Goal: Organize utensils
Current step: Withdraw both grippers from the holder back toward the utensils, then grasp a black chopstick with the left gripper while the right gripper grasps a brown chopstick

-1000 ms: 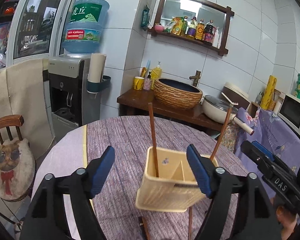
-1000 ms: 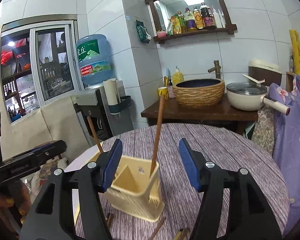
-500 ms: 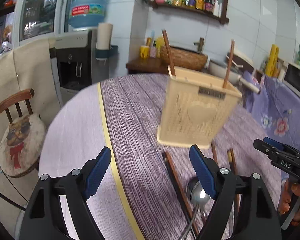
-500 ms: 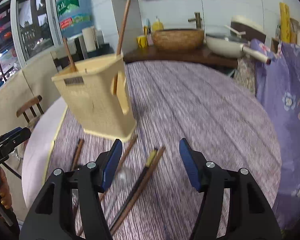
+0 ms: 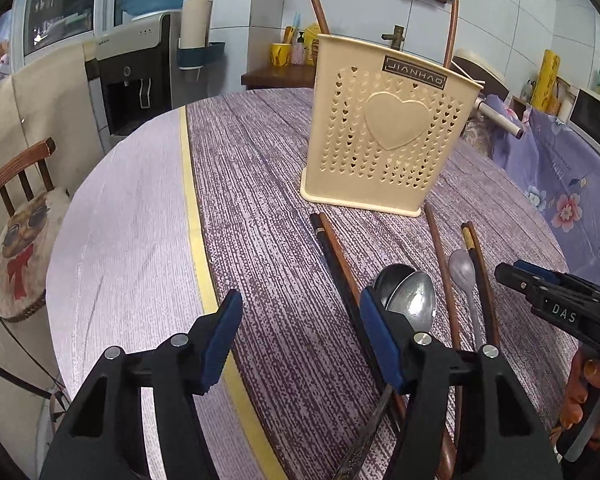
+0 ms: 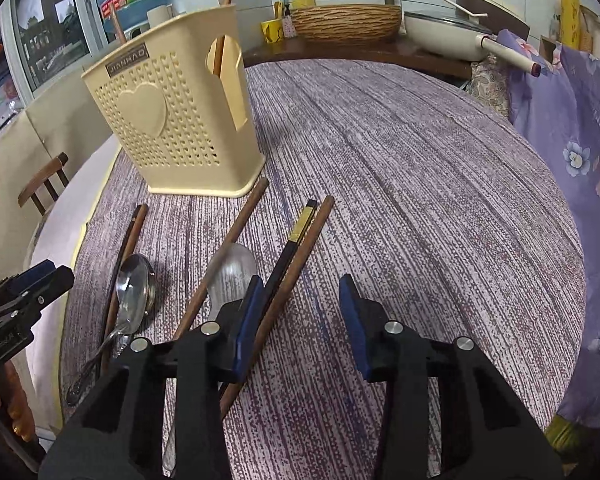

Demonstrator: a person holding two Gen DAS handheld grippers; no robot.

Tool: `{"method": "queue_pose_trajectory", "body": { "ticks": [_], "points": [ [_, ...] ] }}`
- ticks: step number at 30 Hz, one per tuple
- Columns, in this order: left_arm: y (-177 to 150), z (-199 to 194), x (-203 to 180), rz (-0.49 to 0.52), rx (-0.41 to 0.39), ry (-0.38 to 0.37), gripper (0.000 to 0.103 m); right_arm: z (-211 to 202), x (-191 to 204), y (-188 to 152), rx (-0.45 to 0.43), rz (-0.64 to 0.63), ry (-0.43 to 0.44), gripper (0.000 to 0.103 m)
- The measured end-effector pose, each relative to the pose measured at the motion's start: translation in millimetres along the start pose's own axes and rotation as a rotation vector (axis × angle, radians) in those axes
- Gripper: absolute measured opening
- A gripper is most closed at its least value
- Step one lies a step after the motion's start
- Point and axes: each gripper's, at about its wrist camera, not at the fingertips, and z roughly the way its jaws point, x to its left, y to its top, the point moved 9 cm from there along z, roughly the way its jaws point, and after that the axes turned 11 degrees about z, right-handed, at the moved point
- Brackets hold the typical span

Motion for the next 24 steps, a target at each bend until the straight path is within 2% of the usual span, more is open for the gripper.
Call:
{"method": "queue_pose_trajectory", "body": {
  "ticks": [5,15,18,24],
  "points": [
    [-4,7,-2,0.011,0.023,0.012,0.058,9,-1,-6,0.023,0.002,-0.026,0.034],
    [2,28,-11,0.046,0.055,0.006,0.054,13,-2,-3,0.027,0.011,-0.025,0.034],
    [0,36,-16,0.063,0.077,0.018,0.049,13,-2,-3,0.027,0.011,-0.023,0.033],
    [-3,34,-8,0.040,0.083,0.037,0.047,14,-6,-2,0.028,0.011,-0.024,0.033]
  ]
}}
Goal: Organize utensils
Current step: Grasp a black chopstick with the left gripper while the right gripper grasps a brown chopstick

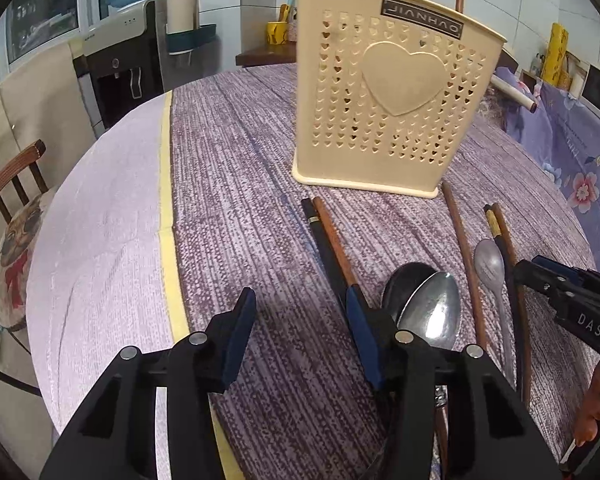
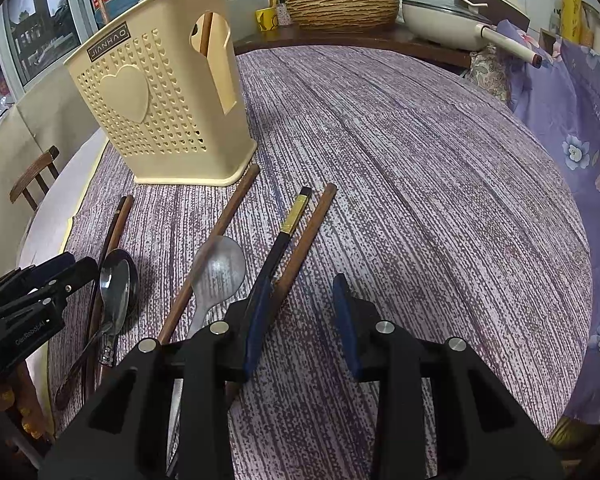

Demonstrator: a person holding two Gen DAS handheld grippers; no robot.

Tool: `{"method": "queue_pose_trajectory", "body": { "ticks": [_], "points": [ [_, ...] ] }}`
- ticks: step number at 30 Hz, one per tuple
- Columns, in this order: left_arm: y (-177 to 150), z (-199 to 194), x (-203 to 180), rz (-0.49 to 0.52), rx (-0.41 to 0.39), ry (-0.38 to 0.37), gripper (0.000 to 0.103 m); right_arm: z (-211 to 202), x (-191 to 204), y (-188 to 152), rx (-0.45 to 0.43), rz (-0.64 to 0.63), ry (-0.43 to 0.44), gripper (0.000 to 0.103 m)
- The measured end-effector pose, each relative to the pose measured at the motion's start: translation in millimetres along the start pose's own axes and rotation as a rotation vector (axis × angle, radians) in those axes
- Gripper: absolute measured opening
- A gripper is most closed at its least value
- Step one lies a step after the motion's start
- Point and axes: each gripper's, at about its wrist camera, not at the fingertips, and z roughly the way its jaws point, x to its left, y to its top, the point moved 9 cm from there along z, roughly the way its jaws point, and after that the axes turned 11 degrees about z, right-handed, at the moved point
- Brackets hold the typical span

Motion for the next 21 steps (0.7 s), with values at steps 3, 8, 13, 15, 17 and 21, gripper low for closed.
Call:
{"method": "queue_pose_trajectory", "body": {
  "ticks": [3,8,13,15,17,21],
  "points": [
    [-4,3,4,0.016,0.026,0.034,0.047,2,-1,0,0.008,0.008,0.004,0.033],
    [1,2,1,-0.025,0.026,-0.016,0.046,6,2,3,0.007,0.000,-0.012,0.031],
    [4,3,-4,-0.035,0.025,-0.040,0.046,6,1,4,0.007,0.007,-0.002,0.030],
    [4,5,-8,-0.017,0.024,-0.034,0.046,5,2,3,0.004,0.003,-0.006,0.030],
    [4,5,-8,-0.007,0.019,-0.004,0.046,5,2,3,0.002,0.003,-0.009,0.030],
    [1,4,-2,-0.018,0.034,-0.001,0.047,4,1,2,0.007,0.009,-0.001,0.030]
  ]
}}
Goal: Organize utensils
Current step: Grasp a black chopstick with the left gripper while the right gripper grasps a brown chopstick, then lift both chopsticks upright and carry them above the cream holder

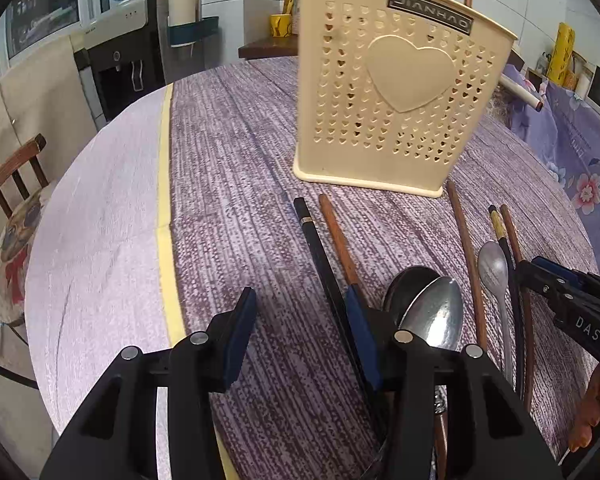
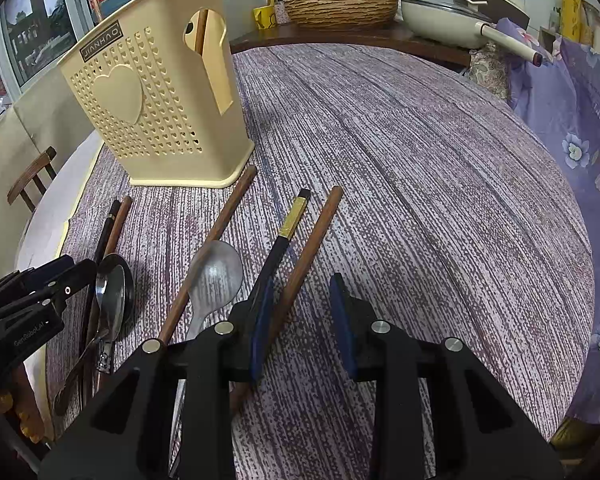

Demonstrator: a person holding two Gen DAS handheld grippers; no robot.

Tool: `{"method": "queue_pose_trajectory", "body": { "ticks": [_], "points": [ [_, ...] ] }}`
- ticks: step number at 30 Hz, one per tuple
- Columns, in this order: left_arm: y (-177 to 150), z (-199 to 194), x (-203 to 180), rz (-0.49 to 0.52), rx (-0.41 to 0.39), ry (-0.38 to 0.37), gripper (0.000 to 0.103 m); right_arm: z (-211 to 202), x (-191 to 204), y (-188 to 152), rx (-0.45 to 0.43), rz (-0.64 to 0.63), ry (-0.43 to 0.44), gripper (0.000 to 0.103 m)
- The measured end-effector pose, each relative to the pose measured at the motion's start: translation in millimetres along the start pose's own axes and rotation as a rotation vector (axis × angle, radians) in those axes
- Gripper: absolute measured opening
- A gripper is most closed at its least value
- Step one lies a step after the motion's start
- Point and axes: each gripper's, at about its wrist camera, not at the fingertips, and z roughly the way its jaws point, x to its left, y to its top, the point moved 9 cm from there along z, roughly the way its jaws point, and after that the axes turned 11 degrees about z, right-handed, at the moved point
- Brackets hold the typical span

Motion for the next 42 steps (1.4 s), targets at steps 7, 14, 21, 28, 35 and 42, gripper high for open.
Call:
{"method": "queue_pose_trajectory", "body": {
  "ticks": [7,14,21,28,35,42],
  "points": [
    [11,9,-2,0.007,0.030,0.019,0.045,6,4,7,0.001,0.017,-0.003,0.029],
    [25,21,1,-0.005,0.042,0.062,0.028,19,6,25,-0.005,0.042,-0.034,0.018],
    [29,23,2,-0.019,0.048,0.075,0.011,28,4,38,-0.008,0.069,-0.040,0.011],
    [36,29,12,-0.080,0.052,0.020,0.009,32,-3,47,0.005,0.127,0.013,0.010],
    [39,32,21,-0.150,0.040,-0.028,0.009,33,-5,49,0.010,0.165,0.059,0.010],
    [49,17,28,-0.193,-0.038,-0.048,0.008,23,-5,53,-0.034,0.179,0.102,0.009]
  ]
}}
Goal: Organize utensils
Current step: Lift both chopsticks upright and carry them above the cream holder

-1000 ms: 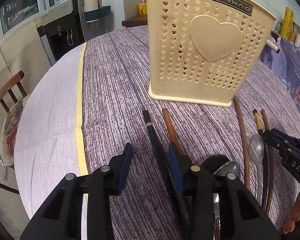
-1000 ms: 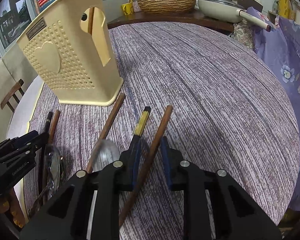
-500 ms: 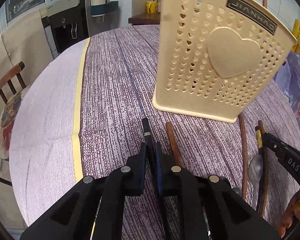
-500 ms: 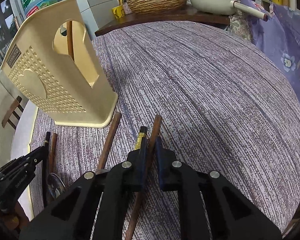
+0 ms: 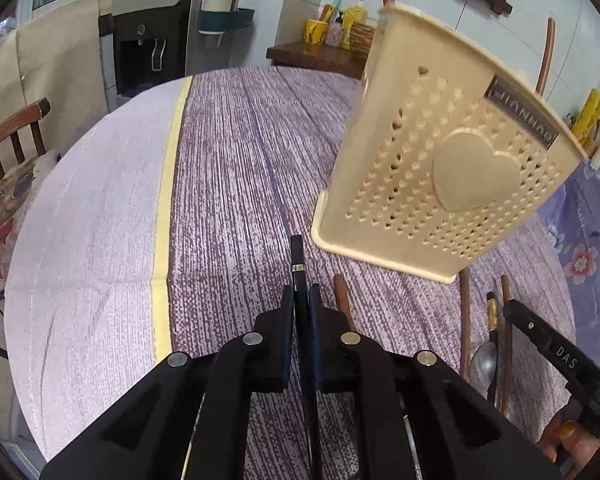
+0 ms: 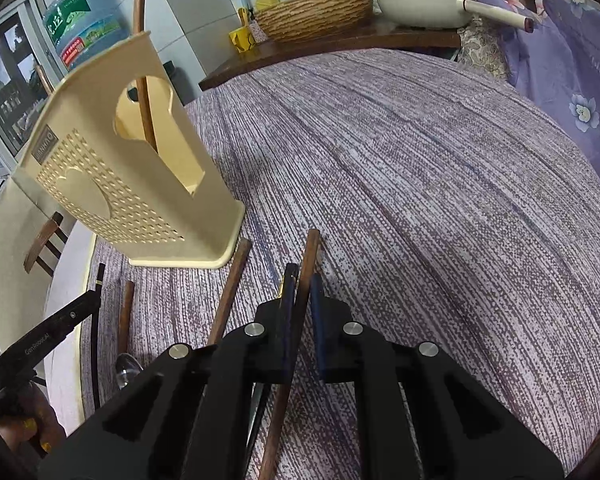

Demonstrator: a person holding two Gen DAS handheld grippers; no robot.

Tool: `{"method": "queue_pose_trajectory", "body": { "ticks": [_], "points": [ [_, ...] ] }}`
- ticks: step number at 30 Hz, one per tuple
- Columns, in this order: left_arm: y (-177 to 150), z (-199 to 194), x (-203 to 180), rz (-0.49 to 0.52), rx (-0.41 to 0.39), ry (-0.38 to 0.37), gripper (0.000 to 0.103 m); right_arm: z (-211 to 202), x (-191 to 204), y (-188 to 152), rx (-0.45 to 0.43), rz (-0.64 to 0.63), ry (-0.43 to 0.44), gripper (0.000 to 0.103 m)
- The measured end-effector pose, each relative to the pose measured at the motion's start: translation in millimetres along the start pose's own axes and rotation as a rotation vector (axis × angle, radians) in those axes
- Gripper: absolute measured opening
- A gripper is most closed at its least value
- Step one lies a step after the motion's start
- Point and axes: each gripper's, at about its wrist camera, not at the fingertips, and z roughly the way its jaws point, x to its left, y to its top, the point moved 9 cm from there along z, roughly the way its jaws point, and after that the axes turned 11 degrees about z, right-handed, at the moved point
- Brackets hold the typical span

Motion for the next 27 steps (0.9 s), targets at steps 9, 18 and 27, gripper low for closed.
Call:
{"method": "queue_pose_trajectory", "body": {
  "ticks": [9,18,27],
  "points": [
    [25,-39,-4,-0.003,-0.141,-0.022,0.008,-40,12,17,-0.126,-0.034,0.067,0.008],
    [46,-94,-1,-0.012,-0.283,-0.036,0.008,-105,34,34,-0.261,-0.096,0.179,0.008],
    [55,-137,2,0.010,-0.396,-0.013,0.008,-155,45,33,-0.316,-0.130,0.257,0.008]
  ]
}}
